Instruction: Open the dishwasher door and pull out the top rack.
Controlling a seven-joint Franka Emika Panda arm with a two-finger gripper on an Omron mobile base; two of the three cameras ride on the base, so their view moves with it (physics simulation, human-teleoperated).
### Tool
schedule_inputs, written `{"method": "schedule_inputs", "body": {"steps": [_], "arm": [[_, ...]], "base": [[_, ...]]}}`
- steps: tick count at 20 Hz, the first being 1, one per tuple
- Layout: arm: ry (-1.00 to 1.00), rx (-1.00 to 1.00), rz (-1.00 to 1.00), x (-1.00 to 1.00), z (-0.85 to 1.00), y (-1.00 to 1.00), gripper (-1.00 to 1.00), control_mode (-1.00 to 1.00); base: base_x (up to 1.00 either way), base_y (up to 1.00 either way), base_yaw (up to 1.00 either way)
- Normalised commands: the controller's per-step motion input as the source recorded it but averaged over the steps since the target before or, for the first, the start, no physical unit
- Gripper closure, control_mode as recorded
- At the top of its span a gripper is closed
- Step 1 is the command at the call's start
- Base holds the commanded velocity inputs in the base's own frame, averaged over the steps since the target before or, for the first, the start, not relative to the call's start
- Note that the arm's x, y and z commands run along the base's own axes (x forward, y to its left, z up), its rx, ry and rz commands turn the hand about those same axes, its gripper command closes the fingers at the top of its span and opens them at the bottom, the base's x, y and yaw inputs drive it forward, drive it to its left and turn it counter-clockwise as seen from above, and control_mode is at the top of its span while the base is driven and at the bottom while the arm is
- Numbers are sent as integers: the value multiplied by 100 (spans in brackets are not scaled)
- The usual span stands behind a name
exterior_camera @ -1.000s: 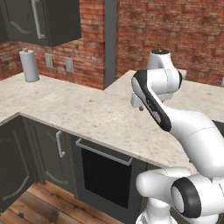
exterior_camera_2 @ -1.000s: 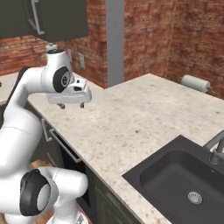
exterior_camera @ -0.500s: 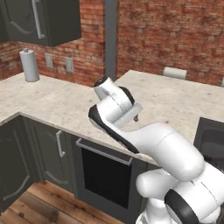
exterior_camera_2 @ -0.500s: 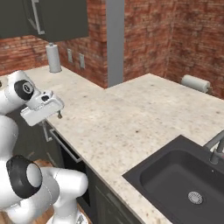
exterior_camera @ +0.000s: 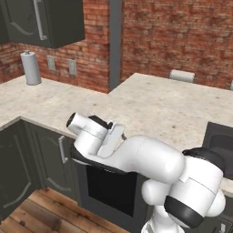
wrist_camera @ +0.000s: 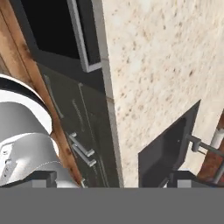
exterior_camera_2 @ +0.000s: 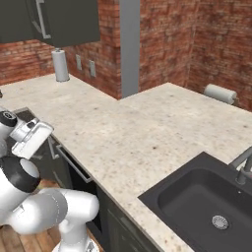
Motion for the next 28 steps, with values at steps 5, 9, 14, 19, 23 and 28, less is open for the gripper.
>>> {"method": "schedule_inputs", "body": {"steps": [5,9,14,19,23,28], "arm": [[4,-19,8,0,-44,7,-100,-100],[-1,-13,2,-6,-58,0,-100,-100],[-1,-6,0,-2,-46,0,-100,-100],[-6,-4,0,0,-56,0,-100,-100],[-13,-2,0,5,-67,0,-100,-100],[-17,-11,0,21,-22,0,-100,-100]], "base": [[0,0,0],[0,0,0],[0,0,0],[0,0,0],[0,0,0],[0,0,0]]}}
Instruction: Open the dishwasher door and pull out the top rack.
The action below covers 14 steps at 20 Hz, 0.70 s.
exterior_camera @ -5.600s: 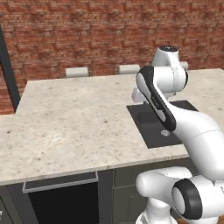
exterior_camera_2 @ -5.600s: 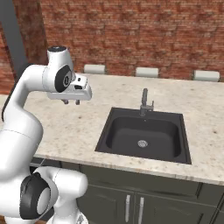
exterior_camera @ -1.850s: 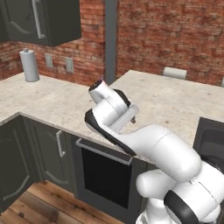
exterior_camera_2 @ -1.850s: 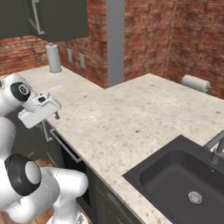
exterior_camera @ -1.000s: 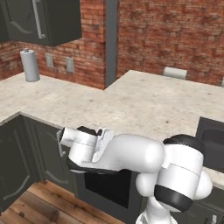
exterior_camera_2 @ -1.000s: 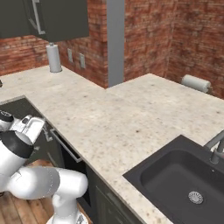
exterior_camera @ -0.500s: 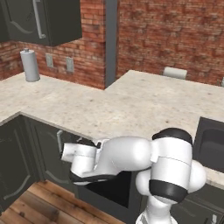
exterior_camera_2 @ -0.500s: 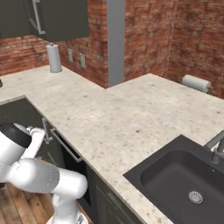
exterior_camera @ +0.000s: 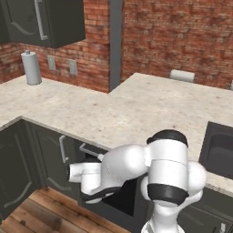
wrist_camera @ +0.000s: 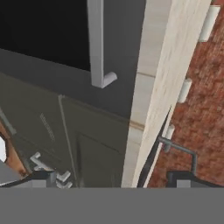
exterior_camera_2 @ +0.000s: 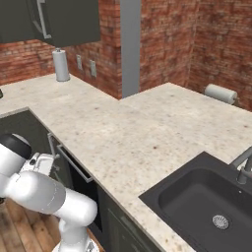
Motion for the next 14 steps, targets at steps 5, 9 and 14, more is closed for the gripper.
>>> {"method": "schedule_inputs", "body": {"steps": [5,9,14], "arm": [[-21,-15,0,23,-9,0,-100,-100],[-24,-14,0,19,-17,0,-100,-100],[-16,-8,0,26,-20,0,-100,-100]], "base": [[0,0,0],[0,0,0],[0,0,0]]}}
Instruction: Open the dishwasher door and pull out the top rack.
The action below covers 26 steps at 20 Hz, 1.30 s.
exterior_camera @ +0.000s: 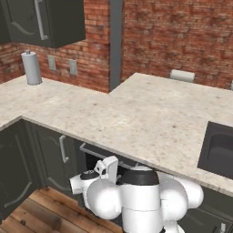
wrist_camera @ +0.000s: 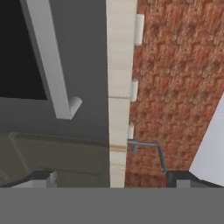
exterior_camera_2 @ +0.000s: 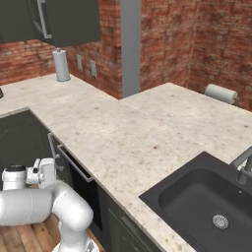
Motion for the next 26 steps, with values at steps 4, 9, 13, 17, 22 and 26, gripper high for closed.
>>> {"method": "schedule_inputs", "body": {"steps": [4,9,13,17,22,26], "arm": [[-9,-3,0,31,-19,0,-100,-100],[-4,0,2,16,-2,0,-100,-100],[-1,0,7,16,0,0,-100,-100],[0,0,5,35,-7,-7,-100,-100],[0,0,7,40,-14,-17,-100,-100],[0,-2,7,36,-41,-9,-100,-100]], "base": [[0,0,0],[0,0,0],[0,0,0],[0,0,0],[0,0,0],[0,0,0]]}}
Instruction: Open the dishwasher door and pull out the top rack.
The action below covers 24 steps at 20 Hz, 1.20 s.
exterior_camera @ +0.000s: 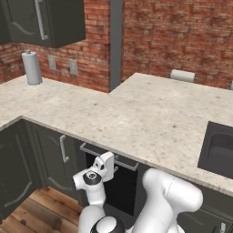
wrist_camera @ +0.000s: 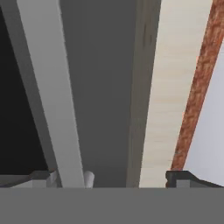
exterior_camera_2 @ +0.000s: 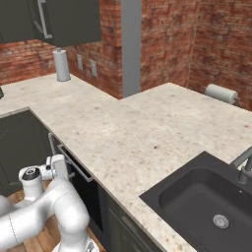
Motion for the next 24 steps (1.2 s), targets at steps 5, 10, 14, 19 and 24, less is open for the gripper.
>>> {"method": "schedule_inputs", "body": {"steps": [5,10,14,19,24], "arm": [[0,-1,6,35,-49,0,-100,-100],[-1,0,1,30,-37,0,-100,-100],[-1,0,0,32,-24,0,-100,-100],[-1,0,0,28,-23,0,100,-100],[0,0,0,10,-24,0,100,-100]], "base": [[0,0,0],[0,0,0],[0,0,0],[0,0,0],[0,0,0]]}}
